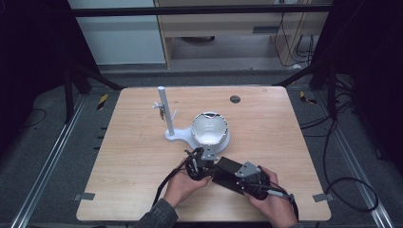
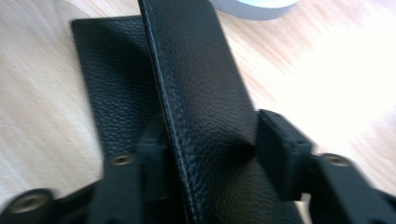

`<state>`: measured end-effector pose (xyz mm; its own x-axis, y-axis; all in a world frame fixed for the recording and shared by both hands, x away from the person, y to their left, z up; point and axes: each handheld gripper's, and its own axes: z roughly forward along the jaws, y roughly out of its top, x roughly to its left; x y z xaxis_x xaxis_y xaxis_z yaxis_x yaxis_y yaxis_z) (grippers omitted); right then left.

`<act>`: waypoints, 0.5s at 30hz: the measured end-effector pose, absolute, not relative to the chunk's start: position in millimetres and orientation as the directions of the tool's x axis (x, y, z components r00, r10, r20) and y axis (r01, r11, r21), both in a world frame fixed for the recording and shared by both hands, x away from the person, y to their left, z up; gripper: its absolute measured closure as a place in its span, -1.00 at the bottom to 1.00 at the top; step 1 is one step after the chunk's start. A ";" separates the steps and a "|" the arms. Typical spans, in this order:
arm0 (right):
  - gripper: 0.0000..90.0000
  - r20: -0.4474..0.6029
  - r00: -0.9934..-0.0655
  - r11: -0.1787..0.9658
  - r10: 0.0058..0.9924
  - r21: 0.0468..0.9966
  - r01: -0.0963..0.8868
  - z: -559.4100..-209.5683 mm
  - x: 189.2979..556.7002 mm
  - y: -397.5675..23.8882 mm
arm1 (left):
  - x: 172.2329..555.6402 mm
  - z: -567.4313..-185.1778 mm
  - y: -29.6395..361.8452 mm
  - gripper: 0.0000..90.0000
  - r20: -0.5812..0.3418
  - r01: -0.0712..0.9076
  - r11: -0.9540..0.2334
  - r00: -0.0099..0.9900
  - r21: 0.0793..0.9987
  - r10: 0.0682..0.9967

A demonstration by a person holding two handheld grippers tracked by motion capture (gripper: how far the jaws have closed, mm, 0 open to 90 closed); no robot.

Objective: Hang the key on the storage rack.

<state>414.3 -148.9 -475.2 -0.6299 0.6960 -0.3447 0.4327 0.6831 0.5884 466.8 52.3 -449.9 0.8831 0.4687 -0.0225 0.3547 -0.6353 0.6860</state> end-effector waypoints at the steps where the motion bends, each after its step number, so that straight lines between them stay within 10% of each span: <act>1: 0.35 -0.360 -0.625 0.690 0.693 0.583 0.429 -474.8 414.2 -148.9 | 465.6 -449.3 52.5 0.72 -0.017 0.355 -0.638 0.882 0.683 0.471; 9: 0.82 -0.433 -0.613 0.724 0.661 0.582 0.369 -467.6 413.6 -152.4 | 457.2 -439.8 66.2 -0.47 0.010 0.339 -0.648 0.882 0.683 0.472; 15: 0.85 -0.423 -0.611 0.700 0.670 0.634 0.329 -460.8 410.9 -163.4 | 453.2 -433.4 77.3 -0.66 0.015 0.326 -0.642 0.885 0.694 0.465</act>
